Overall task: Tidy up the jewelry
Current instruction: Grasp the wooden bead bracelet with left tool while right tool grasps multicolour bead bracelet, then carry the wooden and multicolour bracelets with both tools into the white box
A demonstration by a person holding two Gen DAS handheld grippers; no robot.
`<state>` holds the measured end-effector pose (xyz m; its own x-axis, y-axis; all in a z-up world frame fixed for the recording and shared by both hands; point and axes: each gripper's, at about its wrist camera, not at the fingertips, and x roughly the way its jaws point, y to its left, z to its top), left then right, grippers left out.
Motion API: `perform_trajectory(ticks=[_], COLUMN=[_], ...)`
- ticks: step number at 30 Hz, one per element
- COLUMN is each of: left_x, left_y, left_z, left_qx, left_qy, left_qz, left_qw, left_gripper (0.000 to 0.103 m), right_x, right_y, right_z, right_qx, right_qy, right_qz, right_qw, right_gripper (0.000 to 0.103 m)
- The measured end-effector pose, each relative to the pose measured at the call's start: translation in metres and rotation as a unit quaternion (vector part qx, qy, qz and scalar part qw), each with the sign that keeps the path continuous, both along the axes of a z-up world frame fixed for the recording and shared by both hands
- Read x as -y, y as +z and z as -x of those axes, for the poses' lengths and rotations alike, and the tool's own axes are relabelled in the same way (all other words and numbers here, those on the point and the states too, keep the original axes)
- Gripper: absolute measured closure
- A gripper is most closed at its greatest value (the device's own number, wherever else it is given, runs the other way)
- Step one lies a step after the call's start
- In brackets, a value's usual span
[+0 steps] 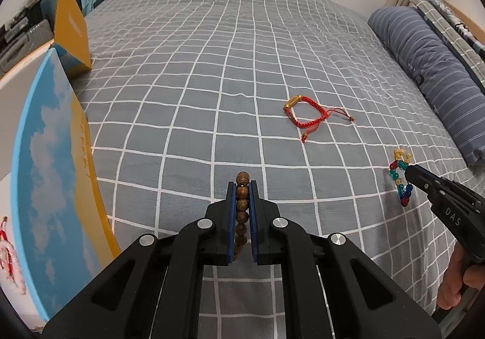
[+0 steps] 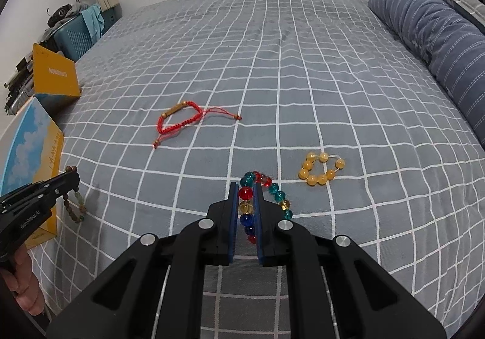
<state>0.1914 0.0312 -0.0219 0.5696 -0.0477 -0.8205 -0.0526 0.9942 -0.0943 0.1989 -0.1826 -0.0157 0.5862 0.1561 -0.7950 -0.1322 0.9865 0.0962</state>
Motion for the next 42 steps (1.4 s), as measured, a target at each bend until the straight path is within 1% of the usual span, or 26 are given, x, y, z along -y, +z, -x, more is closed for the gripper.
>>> perform_trajectory(ticks=[18,26,35,42], left_x=[0.003,-0.002,-0.017,-0.039], left_y=[0.041,0.063,0.094,0.117], left_z=[0.010,0.015,0.026,0.037], left_qx=[0.015,0.029,0.049,0.065], left_qy=[-0.007,0.000,0.012,0.031], left_qz=[0.008,0.001,-0.008,-0.016], left_qw=[0.9998,0.9996,0.9987,0.9973], left_gripper=[0.096,0.096,0.096,0.096], right_x=[-0.007,-0.018,-0.041,-0.075], right_y=[0.043,0.061,0.090,0.114], right_z=[0.009,0.008,0.008,0.009], right_qx=[0.035,0.046,0.067,0.084], right_qy=[0.013,0.019,0.034,0.064], right_qz=[-0.010,-0.011,-0.012,-0.017], right_qw=[0.999,0.999,0.997,0.994], right_gripper=[0.094,0.094,0.094,0.094])
